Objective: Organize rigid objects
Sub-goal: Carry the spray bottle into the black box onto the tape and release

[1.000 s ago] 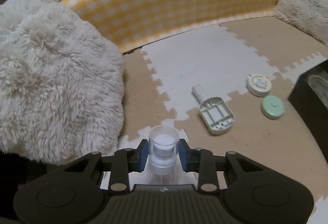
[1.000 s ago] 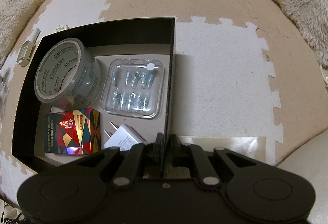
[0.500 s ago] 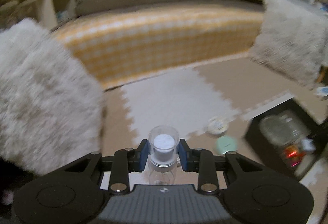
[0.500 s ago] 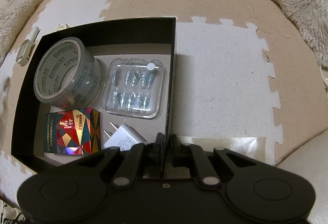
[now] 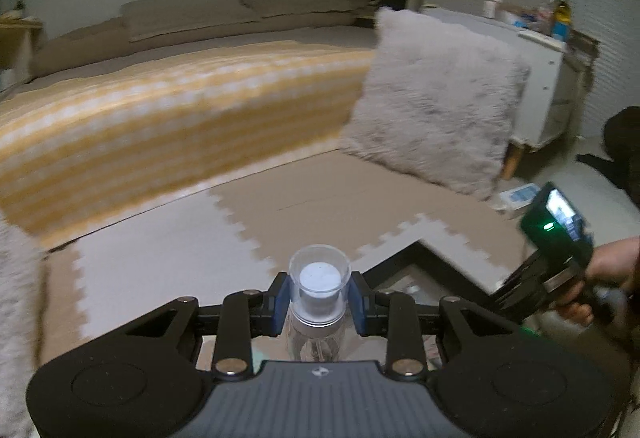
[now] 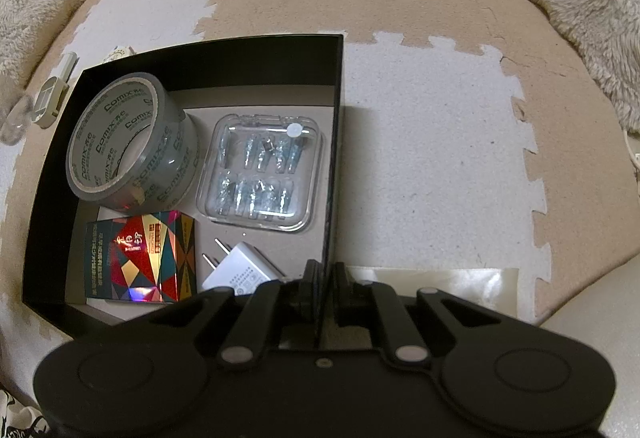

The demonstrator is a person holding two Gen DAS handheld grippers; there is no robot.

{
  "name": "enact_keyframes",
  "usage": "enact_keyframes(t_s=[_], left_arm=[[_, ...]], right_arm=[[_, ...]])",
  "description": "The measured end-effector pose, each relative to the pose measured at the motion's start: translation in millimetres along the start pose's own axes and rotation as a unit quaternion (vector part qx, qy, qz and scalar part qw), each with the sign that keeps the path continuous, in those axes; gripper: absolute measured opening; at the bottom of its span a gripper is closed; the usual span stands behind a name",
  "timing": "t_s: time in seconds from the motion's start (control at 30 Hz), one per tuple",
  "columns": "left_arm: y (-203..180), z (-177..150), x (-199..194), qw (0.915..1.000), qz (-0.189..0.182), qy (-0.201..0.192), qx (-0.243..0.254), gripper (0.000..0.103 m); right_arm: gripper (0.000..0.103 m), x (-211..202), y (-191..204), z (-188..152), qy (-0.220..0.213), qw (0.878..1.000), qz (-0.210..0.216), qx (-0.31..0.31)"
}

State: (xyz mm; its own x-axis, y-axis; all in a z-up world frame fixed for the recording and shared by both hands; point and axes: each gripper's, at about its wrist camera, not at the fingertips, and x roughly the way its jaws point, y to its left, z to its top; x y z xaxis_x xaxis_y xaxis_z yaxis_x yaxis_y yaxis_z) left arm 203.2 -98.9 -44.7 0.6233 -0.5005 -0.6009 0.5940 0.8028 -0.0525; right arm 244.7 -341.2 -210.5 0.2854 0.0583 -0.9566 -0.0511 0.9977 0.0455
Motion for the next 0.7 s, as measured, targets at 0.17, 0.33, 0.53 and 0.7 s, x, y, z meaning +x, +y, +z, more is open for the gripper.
enact_keyframes(t_s=[0.17, 0.33, 0.53, 0.7], left_arm=[[-25.5, 4.2, 21.7, 0.9997, -0.016, -0.006, 0.018, 0.033], [-37.6, -4.3, 50.9, 0.9994, -0.009, 0.015, 0.031, 0.033], [-32.2, -19.4, 68.0, 0.9984, 0.016, 0.024, 0.049, 0.033], [-27.9, -27.8, 73.7, 0.9982, 0.006, 0.036, 0.047, 0.033]], right_arm=[[0.008, 0.0, 0.1, 0.0, 0.000, 1.000, -0.001, -0.001], [0.008, 0.1, 0.0, -0.3, 0.000, 1.000, 0.000, -0.001], [0.008, -0.1, -0.3, -0.4, 0.000, 1.000, 0.001, -0.001], [0.008, -0.1, 0.0, -0.5, 0.000, 1.000, 0.001, -0.001]])
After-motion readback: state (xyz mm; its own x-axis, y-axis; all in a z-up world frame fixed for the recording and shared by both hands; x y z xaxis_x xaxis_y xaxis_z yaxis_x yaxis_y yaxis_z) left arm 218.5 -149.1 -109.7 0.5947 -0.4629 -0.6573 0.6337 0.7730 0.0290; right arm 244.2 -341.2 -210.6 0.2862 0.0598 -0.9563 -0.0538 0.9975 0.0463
